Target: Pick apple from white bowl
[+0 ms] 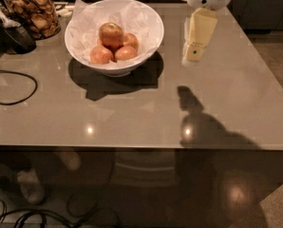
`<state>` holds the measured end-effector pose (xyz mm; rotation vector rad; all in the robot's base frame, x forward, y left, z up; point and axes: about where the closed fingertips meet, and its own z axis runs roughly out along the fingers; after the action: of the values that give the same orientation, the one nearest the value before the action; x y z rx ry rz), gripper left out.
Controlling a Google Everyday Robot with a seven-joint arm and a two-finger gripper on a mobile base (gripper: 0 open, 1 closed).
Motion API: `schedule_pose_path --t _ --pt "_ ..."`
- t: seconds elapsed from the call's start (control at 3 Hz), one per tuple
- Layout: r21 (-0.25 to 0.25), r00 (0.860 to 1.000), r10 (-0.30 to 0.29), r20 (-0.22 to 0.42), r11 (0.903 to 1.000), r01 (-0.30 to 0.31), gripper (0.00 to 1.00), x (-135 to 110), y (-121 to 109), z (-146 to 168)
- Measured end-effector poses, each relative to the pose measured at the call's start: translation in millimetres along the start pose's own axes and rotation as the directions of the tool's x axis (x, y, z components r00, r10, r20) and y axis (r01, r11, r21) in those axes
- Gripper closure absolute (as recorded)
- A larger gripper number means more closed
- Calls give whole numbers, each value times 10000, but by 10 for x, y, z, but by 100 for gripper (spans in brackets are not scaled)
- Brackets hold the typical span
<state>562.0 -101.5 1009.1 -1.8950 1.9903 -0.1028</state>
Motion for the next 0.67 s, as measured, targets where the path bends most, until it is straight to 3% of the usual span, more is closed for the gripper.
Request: schedule_pose_path --t 0.33,0.67 --pt "-60 9993 181 320 9998 -179 0 1 -20 46" --pt "-89 9979 -100 639 9999 106 0 -175 -232 141"
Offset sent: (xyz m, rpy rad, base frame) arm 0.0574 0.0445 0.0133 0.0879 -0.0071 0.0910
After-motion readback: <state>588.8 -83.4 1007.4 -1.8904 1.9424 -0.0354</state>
